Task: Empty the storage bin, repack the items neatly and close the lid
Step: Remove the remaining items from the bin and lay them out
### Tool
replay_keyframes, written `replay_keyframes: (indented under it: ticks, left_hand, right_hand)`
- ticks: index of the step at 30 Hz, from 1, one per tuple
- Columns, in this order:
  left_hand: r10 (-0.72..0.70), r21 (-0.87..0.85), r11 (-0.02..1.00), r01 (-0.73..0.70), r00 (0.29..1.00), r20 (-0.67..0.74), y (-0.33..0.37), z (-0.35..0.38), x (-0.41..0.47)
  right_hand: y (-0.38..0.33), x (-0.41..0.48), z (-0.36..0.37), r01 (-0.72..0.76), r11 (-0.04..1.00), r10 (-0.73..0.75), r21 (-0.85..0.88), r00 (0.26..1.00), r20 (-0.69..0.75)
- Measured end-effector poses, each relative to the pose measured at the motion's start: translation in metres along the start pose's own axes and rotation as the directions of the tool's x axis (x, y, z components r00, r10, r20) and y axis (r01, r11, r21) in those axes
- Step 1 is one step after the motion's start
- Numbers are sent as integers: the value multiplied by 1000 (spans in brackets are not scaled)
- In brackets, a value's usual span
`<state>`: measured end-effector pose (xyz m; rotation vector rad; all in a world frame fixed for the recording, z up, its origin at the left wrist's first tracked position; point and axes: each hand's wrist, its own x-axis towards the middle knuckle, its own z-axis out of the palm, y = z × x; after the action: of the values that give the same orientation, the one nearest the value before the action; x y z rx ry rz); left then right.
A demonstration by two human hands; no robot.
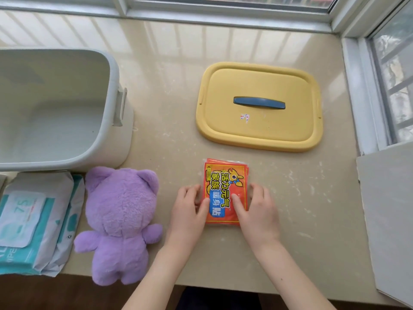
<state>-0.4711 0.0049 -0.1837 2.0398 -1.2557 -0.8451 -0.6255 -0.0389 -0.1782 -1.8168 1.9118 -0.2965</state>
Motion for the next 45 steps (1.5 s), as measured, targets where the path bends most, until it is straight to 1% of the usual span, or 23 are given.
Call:
replay_keyframes:
  ticks: [2,4,7,9,10,12,14,16,18,20,22,24,26,28,31,36,39,43,45]
  left_hand:
    - [36,122,992,-36,999,2,5,6,-4]
    - [37,187,982,-30,999,-38,8,8,-7]
    - [-41,130,990,53,995,-94,4,3,-3]
    - [-77,47,996,80,994,-74,6,2,2]
    - [-65,19,998,66,996,-55,8,3,5]
    - [-16,33,999,17,1000,-15,14,7,11]
    - [-6,71,997,6,1000,-1,16,9,17]
    - [-41,90,995,43,999,-30,12,7,22]
    - [-92,104,990,98,994,-64,10,5,18]
    - [-117,91,988,121,992,-51,15,8,8]
    - [-84,83,993,86,996,-22,18,13,-3]
    - [-86,54,995,88,996,-36,14,14,-6]
    - [-135,5,991,136,988,-72,7,10,-6]
    - [-140,-18,990,139,987,-75,4,8,-10]
    - [-93,9,996,94,995,-30,9,10,-20]
    - [-97,-8,995,97,992,-79,4,8,-16]
    - [-79,9,997,80,995,-58,5,10,-12]
    - [-76,46,996,77,997,-23,9,10,-11]
    - [-45,121,992,47,999,-21,16,2,-12]
  right_hand:
    - [-5,2,2,-7,1000,6,28,1000,29]
    - [-6,3,1,-19,999,19,34,1000,22]
    - [-1,3,-3,-29,999,31,35,998,-49]
    - [-3,2,-2,-32,996,35,78,999,-32]
    - [-6,1,0,-17,996,19,92,1000,-21]
    - [-10,1,4,9,995,-7,102,1000,-19]
    - [-10,3,4,-2,994,8,109,999,-49]
    - [-6,4,2,-24,996,32,82,995,-95]
    - [-3,3,1,-39,997,45,71,995,-89]
    - [-5,0,4,-27,995,31,96,999,-38]
    - [-8,-3,7,-11,994,12,112,1000,-8]
    - [-7,-3,5,-7,993,11,114,999,-30]
    - [-2,-5,1,-14,994,20,109,998,-52]
    - [1,-10,-1,-27,993,30,118,999,-28]
    - [-1,-21,4,-2,989,0,148,1000,18]
    - [6,-19,0,-16,987,20,160,1000,-20]
    - [5,-15,2,13,982,-14,187,1000,2]
    - [5,-14,-2,86,984,-89,154,996,13]
    - [5,-14,-13,132,988,-132,85,991,-4]
